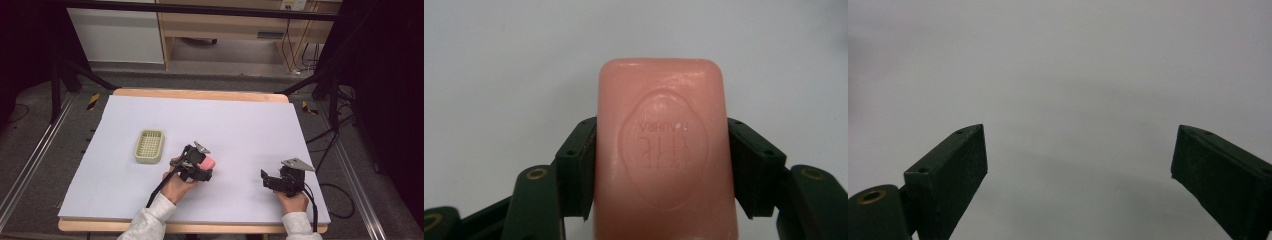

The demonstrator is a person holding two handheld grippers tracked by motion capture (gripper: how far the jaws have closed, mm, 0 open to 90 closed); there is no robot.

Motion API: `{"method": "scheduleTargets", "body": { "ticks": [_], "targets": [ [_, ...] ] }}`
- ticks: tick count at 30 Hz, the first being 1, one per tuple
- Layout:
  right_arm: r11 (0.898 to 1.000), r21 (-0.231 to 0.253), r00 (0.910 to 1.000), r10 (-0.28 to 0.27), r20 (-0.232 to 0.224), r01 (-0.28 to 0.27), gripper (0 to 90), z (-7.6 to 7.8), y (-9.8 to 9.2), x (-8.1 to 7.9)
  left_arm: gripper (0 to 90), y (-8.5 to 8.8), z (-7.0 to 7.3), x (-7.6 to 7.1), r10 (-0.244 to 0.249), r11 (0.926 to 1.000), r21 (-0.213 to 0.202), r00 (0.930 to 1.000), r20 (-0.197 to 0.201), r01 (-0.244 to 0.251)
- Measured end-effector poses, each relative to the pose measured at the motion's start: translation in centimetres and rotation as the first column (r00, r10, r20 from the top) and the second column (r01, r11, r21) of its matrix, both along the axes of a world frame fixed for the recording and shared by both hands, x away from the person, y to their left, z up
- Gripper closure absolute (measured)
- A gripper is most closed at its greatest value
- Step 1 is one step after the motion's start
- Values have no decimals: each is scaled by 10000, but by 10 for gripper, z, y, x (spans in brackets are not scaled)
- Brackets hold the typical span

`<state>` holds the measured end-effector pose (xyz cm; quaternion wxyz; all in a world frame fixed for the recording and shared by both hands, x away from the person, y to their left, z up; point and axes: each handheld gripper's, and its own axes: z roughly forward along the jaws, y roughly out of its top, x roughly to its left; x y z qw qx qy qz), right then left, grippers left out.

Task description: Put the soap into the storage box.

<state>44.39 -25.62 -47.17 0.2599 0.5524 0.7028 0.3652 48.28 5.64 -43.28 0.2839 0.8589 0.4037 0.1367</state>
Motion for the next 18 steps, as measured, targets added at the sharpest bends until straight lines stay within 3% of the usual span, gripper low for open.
{"method": "scheduleTargets", "body": {
  "ticks": [18],
  "targets": [
    [10000,-16,10000,-3,-46,3,82,0,0,0,370,56,22,2,744,9969,-281,9968,306,-735]
  ]
}}
